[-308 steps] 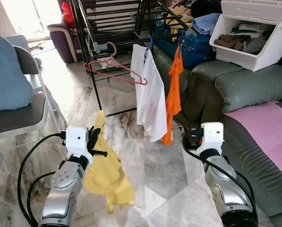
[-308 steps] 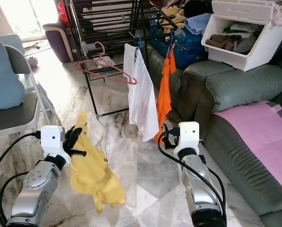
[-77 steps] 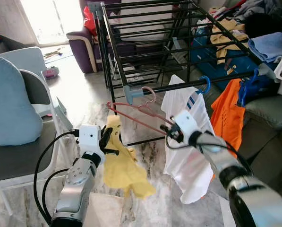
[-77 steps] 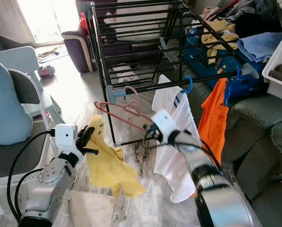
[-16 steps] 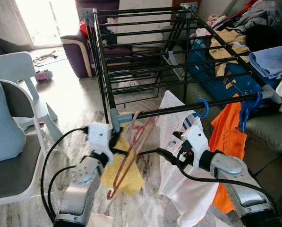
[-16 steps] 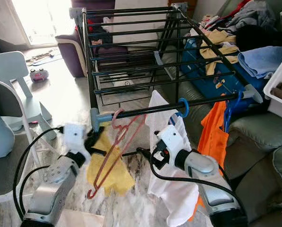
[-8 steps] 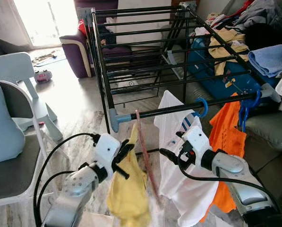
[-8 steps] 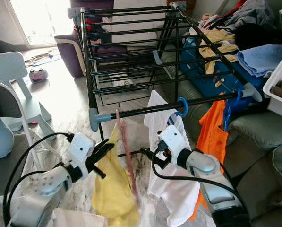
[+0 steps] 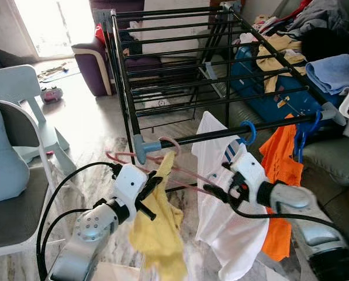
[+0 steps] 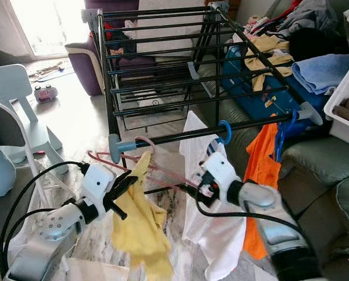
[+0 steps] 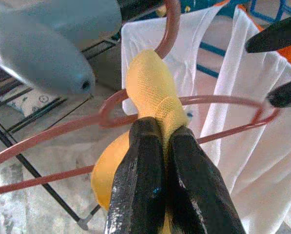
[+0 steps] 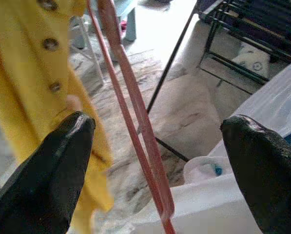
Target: Hang hanger
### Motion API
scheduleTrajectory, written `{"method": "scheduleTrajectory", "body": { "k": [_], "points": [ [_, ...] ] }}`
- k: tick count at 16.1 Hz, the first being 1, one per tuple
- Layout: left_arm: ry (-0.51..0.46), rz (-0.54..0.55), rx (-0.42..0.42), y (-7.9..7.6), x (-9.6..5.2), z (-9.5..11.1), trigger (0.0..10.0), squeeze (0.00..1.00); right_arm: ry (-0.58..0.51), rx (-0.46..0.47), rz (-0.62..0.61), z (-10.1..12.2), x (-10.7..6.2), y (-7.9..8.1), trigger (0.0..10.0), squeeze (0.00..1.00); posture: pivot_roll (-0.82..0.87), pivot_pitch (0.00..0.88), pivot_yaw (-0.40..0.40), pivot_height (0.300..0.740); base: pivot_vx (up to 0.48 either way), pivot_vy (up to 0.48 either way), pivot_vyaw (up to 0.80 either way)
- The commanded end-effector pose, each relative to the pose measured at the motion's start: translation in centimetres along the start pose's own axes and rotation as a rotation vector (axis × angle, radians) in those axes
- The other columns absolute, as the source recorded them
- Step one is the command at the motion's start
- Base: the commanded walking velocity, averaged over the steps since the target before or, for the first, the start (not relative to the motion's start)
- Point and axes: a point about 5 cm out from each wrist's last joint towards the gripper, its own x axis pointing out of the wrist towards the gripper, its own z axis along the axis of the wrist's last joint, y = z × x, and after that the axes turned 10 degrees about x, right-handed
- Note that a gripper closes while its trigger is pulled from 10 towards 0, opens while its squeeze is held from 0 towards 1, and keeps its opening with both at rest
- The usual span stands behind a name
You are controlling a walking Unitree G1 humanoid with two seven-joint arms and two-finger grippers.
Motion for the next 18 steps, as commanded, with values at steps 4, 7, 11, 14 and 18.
{"method": "scheduleTrajectory", "body": {
  "k": [4, 7, 11, 14, 18],
  "points": [
    [-0.018, 0.0, 0.036, 1.0, -0.5, 0.3, 10.0, 0.0, 0.062, -0.039, 0.104, -1.1, -0.8, 0.3, 10.0, 1.0, -0.1, 0.0, -0.003, 0.74, 0.0, 0.0, 0.0],
    [-0.032, 0.0, 0.038, 0.9, -0.2, 0.5, 10.0, 0.0, 0.081, -0.049, 0.128, -1.2, -0.7, 0.0, 10.0, 1.0, -0.1, 0.0, -0.008, 0.74, 0.0, 0.0, 0.0],
    [-0.05, -0.009, 0.03, 0.6, 0.0, 0.8, 10.0, 0.0, 0.066, -0.007, 0.164, -1.5, 0.0, 0.8, 10.0, 1.0, -0.1, 0.0, -0.011, 0.74, 0.0, 0.0, 0.0],
    [-0.055, -0.012, 0.027, 0.4, 0.1, 0.8, 10.0, 0.0, 0.067, -0.027, 0.169, -1.5, 0.7, 1.1, 10.0, 1.0, -0.1, 0.0, -0.014, 0.74, 0.0, 0.0, 0.0],
    [-0.062, -0.013, 0.023, 0.3, 0.3, 1.0, 10.0, 0.0, 0.066, -0.026, 0.158, -1.6, 1.6, 1.0, 10.0, 0.54, -0.1, 0.0, -0.016, 0.74, 0.0, 0.0, 0.0]
  ]
}}
